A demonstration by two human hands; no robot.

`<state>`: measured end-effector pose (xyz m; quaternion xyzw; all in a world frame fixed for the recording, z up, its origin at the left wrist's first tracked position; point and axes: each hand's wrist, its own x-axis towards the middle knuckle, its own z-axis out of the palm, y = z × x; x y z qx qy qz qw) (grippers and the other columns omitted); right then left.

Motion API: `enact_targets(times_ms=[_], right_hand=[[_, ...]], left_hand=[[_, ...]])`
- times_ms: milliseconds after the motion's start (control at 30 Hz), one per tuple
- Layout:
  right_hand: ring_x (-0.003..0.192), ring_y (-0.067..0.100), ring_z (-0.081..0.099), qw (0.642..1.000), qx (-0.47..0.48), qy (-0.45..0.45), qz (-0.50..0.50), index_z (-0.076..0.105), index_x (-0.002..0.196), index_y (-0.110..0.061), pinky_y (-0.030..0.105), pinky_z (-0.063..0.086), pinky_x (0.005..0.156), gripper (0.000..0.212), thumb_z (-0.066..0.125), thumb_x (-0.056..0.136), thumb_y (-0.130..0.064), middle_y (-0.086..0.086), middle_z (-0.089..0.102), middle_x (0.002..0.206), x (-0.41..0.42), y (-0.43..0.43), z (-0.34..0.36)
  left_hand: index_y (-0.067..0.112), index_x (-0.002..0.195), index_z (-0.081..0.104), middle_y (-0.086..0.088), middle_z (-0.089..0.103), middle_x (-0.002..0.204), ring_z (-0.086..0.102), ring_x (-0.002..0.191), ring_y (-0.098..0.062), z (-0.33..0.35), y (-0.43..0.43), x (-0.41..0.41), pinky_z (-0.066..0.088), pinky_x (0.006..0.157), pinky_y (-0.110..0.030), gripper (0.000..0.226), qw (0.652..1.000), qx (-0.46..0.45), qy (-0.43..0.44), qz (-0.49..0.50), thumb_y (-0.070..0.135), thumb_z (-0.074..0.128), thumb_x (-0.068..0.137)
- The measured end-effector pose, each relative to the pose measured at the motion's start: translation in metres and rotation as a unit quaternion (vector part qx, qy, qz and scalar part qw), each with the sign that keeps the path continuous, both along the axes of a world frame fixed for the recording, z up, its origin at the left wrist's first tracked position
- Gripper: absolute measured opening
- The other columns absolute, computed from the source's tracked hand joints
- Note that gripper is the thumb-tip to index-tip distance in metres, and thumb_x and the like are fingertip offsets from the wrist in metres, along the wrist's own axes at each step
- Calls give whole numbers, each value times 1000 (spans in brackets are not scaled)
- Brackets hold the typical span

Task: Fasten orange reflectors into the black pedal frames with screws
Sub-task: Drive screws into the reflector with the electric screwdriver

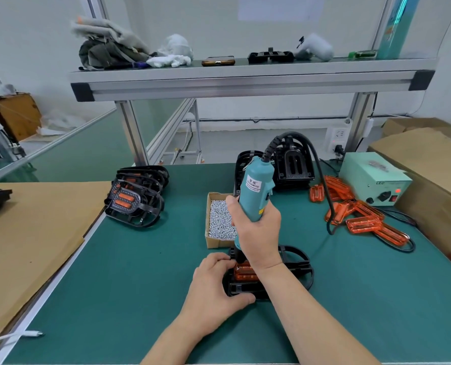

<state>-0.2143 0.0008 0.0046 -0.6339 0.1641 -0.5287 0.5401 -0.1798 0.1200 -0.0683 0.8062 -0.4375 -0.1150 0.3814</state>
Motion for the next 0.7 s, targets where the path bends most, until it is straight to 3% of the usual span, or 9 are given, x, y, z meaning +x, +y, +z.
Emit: enact_targets(times_ms=[133, 267, 400, 533, 700], right_hand=[[56, 21, 53, 1000, 11, -3, 12, 59, 75, -2, 40, 47, 54, 38, 73, 82, -37, 14, 58, 63, 0, 0, 0], [55, 22, 47, 999, 27, -17, 27, 51, 73, 4, 43, 42, 49, 43, 71, 83, -34, 20, 50, 61, 0, -1, -3], [51, 18, 46, 999, 39, -1, 15, 51, 67, 0, 38, 40, 48, 44, 70, 79, -38, 7, 49, 54, 5, -2, -4], [51, 16, 44, 998, 67, -8, 22, 49, 69, 2, 31, 39, 48, 43, 71, 79, -34, 5, 47, 55, 4, -4, -8], [57, 15, 49, 997, 53, -3, 63, 58, 74, -5, 36, 44, 55, 37, 75, 81, -37, 1, 54, 60, -6, 2, -4]], left_hand=[[21, 120, 65, 20, 45, 122, 48, 117, -6, -1, 0, -1, 39, 105, -30, 78, 1000, -9, -4, 3, 65, 70, 56], [21, 122, 64, 22, 44, 122, 47, 117, -7, -1, -1, 0, 39, 105, -28, 81, 1000, -11, 0, 6, 67, 70, 55], [19, 124, 63, 18, 45, 124, 47, 119, -8, -1, -1, 1, 39, 106, -29, 84, 1000, -1, -1, 8, 67, 69, 55], [18, 126, 63, 19, 44, 124, 47, 119, -9, -2, -1, -2, 39, 106, -30, 85, 1000, 4, 6, 9, 66, 70, 56], [19, 118, 66, 19, 46, 121, 49, 116, -9, -1, 0, 0, 41, 103, -31, 72, 1000, 3, -7, -1, 61, 75, 60]])
